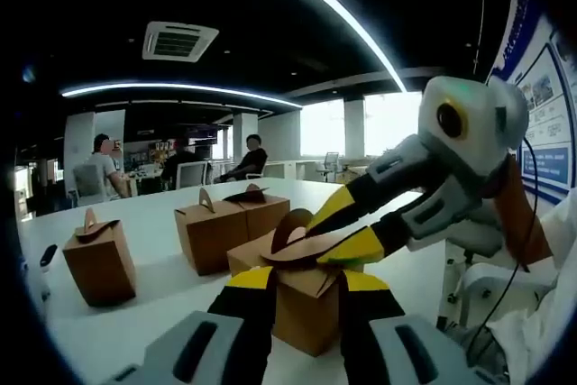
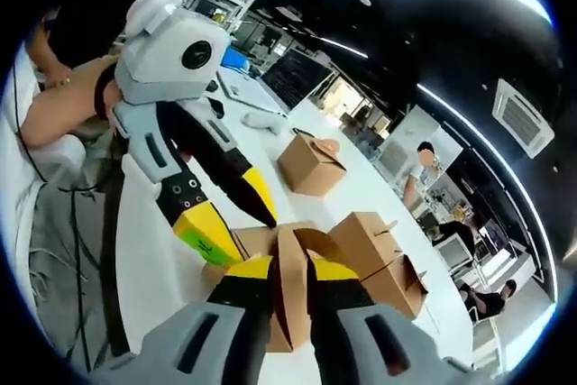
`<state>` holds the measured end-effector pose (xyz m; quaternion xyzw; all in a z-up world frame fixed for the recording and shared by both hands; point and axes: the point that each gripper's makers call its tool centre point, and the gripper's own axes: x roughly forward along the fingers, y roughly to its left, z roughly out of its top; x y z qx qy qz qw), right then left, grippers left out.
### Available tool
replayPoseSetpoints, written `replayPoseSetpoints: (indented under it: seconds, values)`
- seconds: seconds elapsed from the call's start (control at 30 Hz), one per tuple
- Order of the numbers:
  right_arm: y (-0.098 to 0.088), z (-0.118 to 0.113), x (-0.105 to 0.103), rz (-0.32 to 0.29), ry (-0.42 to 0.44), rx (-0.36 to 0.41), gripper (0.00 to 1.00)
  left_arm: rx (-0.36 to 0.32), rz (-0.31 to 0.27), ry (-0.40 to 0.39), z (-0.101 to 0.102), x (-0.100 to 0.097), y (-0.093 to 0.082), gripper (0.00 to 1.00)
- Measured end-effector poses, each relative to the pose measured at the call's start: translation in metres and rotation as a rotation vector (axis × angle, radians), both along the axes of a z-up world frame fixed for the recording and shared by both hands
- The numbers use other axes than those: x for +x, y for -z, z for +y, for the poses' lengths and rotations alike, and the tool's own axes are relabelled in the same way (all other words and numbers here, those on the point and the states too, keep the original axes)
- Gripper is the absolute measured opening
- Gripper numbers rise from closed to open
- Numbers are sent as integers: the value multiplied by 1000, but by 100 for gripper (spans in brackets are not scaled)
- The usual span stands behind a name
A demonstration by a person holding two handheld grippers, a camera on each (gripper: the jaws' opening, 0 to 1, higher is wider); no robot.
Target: Pick up one paper box from the group, open the paper box, and remove the item inside
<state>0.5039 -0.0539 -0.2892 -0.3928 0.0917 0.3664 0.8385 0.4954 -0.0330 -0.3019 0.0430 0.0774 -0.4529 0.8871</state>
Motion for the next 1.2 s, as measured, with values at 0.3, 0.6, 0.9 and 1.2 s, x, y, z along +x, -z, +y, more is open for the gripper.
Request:
replayPoseSetpoints:
  seconds: [0.3,0.6,0.9,1.2]
  values:
    - [3,2,-2,-3,-10,-16,7,-1,0,1,0,0,0,29]
    - [0,1,-2,-11,-2,2,5,-3,1,2,0,0,-1,29]
    - [-6,-2,-1,-18,8,41,5,-3,1,1,0,0,-1,29]
    - [-15,-6,-2,-20,16,91,5,-3,0,1,-1,0,0,29]
